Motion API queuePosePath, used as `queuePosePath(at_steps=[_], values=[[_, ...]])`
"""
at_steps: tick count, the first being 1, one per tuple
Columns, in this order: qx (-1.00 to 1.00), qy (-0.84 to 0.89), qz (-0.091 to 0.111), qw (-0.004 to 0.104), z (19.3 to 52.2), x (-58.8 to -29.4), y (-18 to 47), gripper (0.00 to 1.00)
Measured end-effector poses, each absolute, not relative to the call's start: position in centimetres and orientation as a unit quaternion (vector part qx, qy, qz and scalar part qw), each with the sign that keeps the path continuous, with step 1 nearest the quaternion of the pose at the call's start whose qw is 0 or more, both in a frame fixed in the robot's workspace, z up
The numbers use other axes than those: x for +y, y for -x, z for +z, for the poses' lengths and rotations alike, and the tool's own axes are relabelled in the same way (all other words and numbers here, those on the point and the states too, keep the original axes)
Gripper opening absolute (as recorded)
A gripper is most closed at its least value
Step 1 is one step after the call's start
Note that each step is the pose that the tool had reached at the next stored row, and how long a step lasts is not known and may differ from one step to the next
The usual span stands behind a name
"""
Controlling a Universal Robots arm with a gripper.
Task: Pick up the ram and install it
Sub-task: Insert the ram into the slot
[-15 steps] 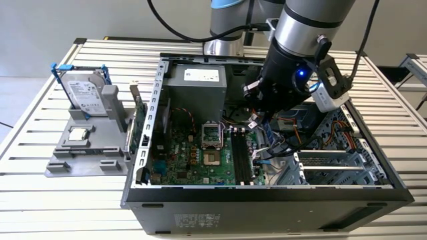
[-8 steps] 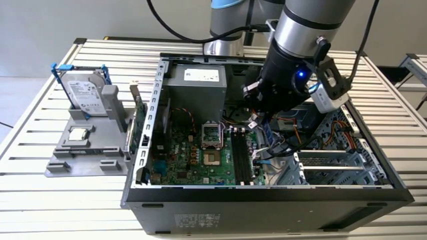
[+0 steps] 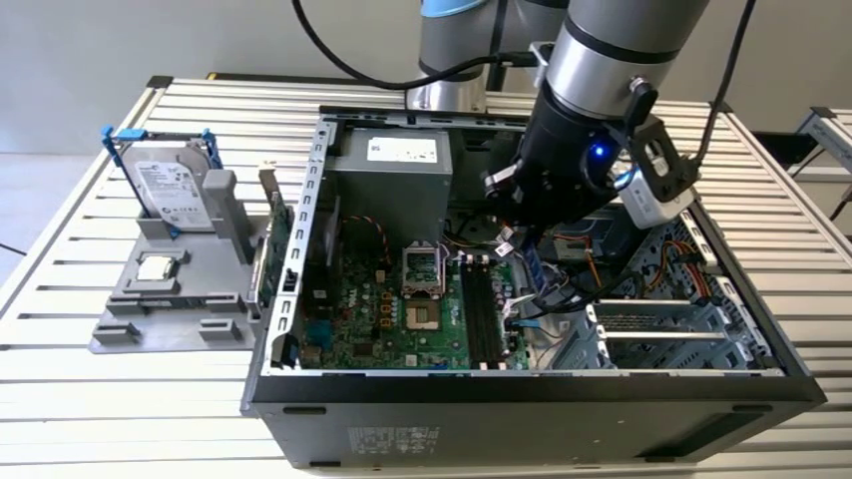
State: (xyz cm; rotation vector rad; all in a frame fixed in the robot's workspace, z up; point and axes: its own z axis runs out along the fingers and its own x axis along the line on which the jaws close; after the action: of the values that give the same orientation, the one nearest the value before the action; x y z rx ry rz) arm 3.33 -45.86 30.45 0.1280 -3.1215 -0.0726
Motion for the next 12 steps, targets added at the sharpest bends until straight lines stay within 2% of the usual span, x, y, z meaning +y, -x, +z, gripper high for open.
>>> queuePosePath(at_steps=[12], values=[[-0.999,-0.041,-0.023,0.008,29.7,-45.86,-3.33,0.0]])
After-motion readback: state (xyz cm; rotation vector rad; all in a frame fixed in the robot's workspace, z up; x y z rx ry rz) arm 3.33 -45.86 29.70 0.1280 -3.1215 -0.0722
